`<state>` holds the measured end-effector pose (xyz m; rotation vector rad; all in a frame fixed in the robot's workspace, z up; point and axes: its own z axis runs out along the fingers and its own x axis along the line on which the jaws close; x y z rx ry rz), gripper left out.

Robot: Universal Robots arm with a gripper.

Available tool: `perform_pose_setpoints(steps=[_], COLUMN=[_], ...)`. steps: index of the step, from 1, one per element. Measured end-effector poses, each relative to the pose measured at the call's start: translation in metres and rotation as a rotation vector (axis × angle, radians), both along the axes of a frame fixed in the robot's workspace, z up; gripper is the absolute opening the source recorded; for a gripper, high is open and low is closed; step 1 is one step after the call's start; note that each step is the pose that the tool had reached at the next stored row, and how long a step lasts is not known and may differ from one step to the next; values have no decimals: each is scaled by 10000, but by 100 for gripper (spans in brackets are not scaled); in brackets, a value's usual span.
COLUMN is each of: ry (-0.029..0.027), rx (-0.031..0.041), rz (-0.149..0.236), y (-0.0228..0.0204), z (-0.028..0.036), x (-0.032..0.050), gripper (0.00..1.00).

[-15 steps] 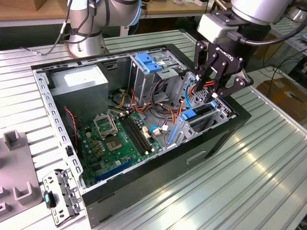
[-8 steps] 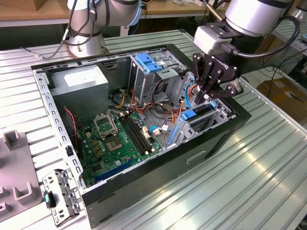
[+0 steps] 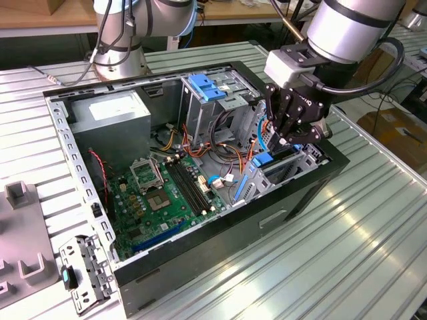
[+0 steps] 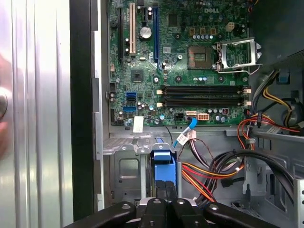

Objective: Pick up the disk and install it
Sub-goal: 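Insert the disk into the insertion slot, then insert the first disk wire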

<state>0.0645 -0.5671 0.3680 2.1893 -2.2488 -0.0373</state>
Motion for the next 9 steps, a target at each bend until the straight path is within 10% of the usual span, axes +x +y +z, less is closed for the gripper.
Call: perform_pose_setpoints(steps=[9], ry=[0], rx=[6], rz=[0], y=[0], z=[-12], x=[0], gripper=[11])
